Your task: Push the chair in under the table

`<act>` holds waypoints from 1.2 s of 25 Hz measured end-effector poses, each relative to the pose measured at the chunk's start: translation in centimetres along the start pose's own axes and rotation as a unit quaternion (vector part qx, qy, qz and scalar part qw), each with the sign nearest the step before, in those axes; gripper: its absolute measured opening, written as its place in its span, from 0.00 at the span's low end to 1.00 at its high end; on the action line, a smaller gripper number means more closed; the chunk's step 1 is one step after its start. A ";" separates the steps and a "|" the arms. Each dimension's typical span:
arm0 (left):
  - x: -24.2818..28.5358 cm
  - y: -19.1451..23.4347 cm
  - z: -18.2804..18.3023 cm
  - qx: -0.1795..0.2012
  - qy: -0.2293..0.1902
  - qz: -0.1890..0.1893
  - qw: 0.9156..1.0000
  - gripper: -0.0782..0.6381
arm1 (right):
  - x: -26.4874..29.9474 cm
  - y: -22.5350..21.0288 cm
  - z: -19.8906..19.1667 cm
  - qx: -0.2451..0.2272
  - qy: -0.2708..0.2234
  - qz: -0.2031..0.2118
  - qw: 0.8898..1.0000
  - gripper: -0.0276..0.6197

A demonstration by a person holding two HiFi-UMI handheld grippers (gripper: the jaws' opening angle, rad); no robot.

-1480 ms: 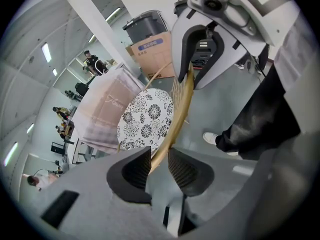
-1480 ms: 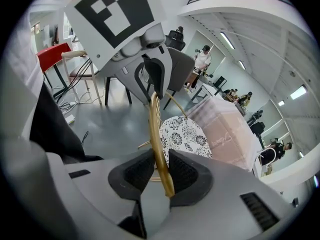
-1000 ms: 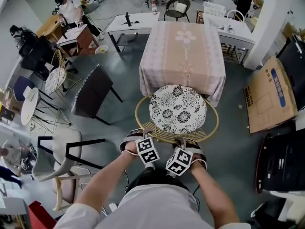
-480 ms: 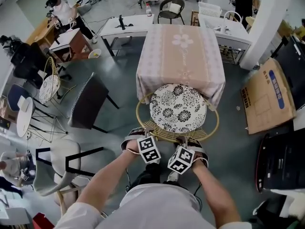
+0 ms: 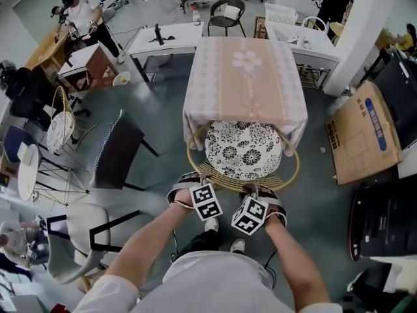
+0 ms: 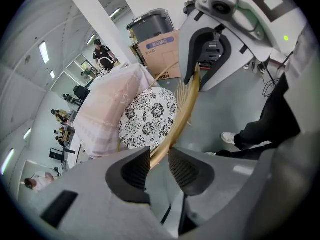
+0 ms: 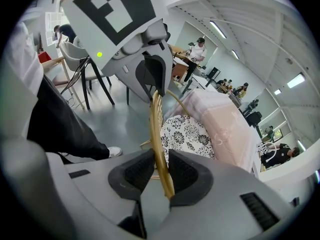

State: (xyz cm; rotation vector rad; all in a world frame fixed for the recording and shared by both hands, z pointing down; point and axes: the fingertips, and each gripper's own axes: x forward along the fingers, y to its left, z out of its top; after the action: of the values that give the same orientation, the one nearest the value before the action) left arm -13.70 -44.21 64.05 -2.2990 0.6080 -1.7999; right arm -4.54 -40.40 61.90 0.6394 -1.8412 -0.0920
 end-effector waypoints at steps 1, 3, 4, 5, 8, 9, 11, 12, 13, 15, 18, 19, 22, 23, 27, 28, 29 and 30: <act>0.1 0.4 0.0 0.001 -0.001 0.000 1.000 0.27 | 0.2 -0.3 0.1 0.000 0.001 0.002 1.000 0.16; 0.4 1.1 0.1 0.002 -0.003 -0.001 1.000 0.27 | 0.4 -0.9 0.4 0.001 0.003 0.003 1.000 0.16; 0.6 1.4 0.2 0.003 -0.005 -0.002 1.000 0.27 | 0.6 -1.2 0.6 0.001 0.003 0.003 1.000 0.16; 0.7 1.8 0.3 0.004 -0.006 -0.001 1.000 0.27 | 0.7 -1.6 0.7 0.002 0.003 0.001 1.000 0.16; 1.3 3.0 0.6 0.003 -0.008 0.000 1.000 0.27 | 1.4 -2.7 0.8 0.006 0.006 -0.004 1.000 0.16; 1.5 3.4 0.7 0.003 -0.008 0.000 1.000 0.27 | 1.6 -3.0 0.8 0.006 0.008 -0.005 1.000 0.16; 1.8 3.9 0.9 0.006 -0.010 -0.004 1.000 0.27 | 1.8 -3.5 0.9 0.003 0.011 -0.003 1.000 0.16; 1.8 4.0 0.9 0.008 -0.012 -0.009 1.000 0.27 | 1.9 -3.6 0.9 0.001 0.013 -0.002 1.000 0.16; 1.9 4.0 0.9 0.011 -0.014 -0.013 1.000 0.27 | 1.9 -3.6 0.9 0.001 0.012 0.001 1.000 0.16; 1.9 4.0 0.9 0.015 -0.020 -0.018 1.000 0.27 | 1.9 -3.6 0.9 0.000 0.009 0.001 1.000 0.16; 1.8 4.1 1.0 0.018 -0.026 -0.014 0.999 0.27 | 2.0 -3.8 0.8 -0.003 0.009 -0.008 1.000 0.16; 1.8 4.1 1.0 0.019 -0.026 -0.012 0.999 0.27 | 2.0 -3.8 0.8 -0.002 0.009 -0.009 1.000 0.16; 1.9 3.9 1.0 0.016 -0.018 -0.012 1.000 0.27 | 1.9 -3.8 0.8 0.002 0.009 -0.009 1.000 0.17; 1.9 3.8 0.9 0.014 -0.015 -0.011 1.000 0.27 | 1.9 -3.7 0.8 0.003 0.009 -0.010 1.000 0.17; 1.5 3.6 0.8 -0.016 -0.021 -0.007 1.000 0.28 | 1.4 -3.9 0.8 0.012 0.014 -0.025 1.000 0.22; 1.2 3.6 0.9 -0.031 -0.026 -0.008 0.999 0.28 | 1.2 -4.0 0.7 0.018 0.013 -0.030 0.999 0.22; 0.9 3.4 1.0 -0.046 -0.033 -0.008 0.998 0.28 | 1.0 -4.1 0.6 0.027 0.011 -0.034 0.999 0.22; 0.5 3.3 1.2 -0.060 -0.040 -0.007 0.997 0.28 | 0.7 -4.1 0.4 0.037 0.008 -0.038 0.999 0.22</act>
State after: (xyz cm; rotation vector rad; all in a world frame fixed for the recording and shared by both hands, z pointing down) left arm -13.15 -47.57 63.00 -2.4443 0.7064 -1.7112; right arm -3.55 -44.31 60.88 0.7603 -1.8119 -0.0679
